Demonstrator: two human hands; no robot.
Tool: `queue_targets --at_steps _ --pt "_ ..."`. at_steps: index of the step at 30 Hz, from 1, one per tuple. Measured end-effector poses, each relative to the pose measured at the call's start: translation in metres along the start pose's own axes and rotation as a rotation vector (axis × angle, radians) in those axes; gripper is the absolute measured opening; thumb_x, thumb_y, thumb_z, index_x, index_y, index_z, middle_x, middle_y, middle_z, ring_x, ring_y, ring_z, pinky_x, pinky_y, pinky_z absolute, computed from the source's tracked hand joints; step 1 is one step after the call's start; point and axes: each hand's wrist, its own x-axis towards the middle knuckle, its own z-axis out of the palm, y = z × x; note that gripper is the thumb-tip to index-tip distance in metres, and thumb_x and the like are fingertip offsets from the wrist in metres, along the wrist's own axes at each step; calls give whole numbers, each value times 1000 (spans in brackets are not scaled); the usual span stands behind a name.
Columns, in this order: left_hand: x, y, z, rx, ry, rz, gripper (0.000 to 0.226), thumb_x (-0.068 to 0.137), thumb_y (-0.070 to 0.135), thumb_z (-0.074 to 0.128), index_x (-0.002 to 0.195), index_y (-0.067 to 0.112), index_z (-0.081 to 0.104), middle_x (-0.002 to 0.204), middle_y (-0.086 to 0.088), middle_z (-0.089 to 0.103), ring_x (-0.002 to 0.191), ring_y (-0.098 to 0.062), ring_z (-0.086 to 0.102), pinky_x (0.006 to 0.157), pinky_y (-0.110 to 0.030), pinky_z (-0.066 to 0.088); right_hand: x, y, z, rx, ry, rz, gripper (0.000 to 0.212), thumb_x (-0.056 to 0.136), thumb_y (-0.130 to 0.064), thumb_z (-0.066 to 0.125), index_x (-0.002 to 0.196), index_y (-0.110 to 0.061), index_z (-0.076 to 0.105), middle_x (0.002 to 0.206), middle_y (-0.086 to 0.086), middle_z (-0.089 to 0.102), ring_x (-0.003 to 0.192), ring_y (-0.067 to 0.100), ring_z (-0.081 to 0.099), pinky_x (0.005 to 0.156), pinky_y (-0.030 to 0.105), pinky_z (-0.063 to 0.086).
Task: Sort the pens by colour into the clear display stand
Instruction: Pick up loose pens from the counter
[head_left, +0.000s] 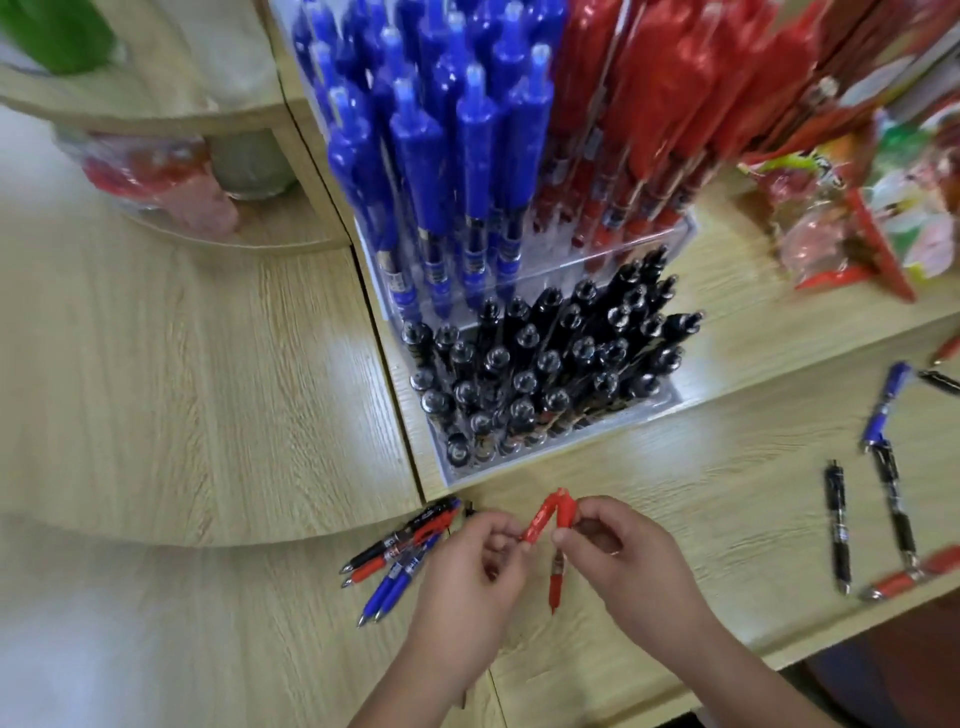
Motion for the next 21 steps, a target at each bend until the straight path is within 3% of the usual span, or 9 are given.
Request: queue_targets --at_steps 3,6,9,12,15,18,21 --pt "-16 36 -1 -22 -74 36 32 91 17 66 108 44 64 89 18 66 79 -2 64 76 -16 51 -20 -25 -31 61 4 -19 16 82 -12 76 83 -28 73 75 -4 71 63 6 61 64 20 49" --pt "-38 77 -5 -1 -124 82 35 87 16 70 93 50 73 89 17 71 78 -3 68 75 -20 55 -45 -57 -61 128 21 -57 28 79 -6 77 78 -33 73 71 -2 71 60 6 61 63 19 49" --pt "-67 122 -11 12 -102 139 21 82 22 74 83 43 76 82 9 74 72 -5 69 67 -16 52 -70 -96 -91 164 3 -107 26 77 -4 79 76 -29 74 72 2 73 64 8 64 67 20 51" --pt "-89 162 -30 -14 -8 238 17 76 24 76 81 39 76 78 3 74 73 -13 70 68 -21 53 -89 -136 -121 162 -7 -197 18 74 -7 82 78 -23 75 74 9 72 67 12 65 71 28 54" --pt "-92 202 -57 60 180 346 12 67 34 70 76 43 73 82 7 71 78 -5 68 74 -25 56 -93 -178 -149 117 23 -319 20 75 -7 81 74 -25 73 71 3 71 64 8 64 67 18 52" --pt "-89 240 -77 34 444 425 36 72 12 74 81 47 71 79 8 72 70 -4 69 67 -20 56 -81 -215 -165 14 91 -420 17 76 -14 81 74 -27 71 69 -2 69 60 4 61 62 17 48" --pt "-86 276 -91 25 447 460 46 77 -2 69 84 44 68 78 5 72 71 -8 68 70 -22 55 -64 -252 -171 -69 116 -524 14 81 -17 77 79 -28 67 76 -11 71 67 1 65 65 17 51"
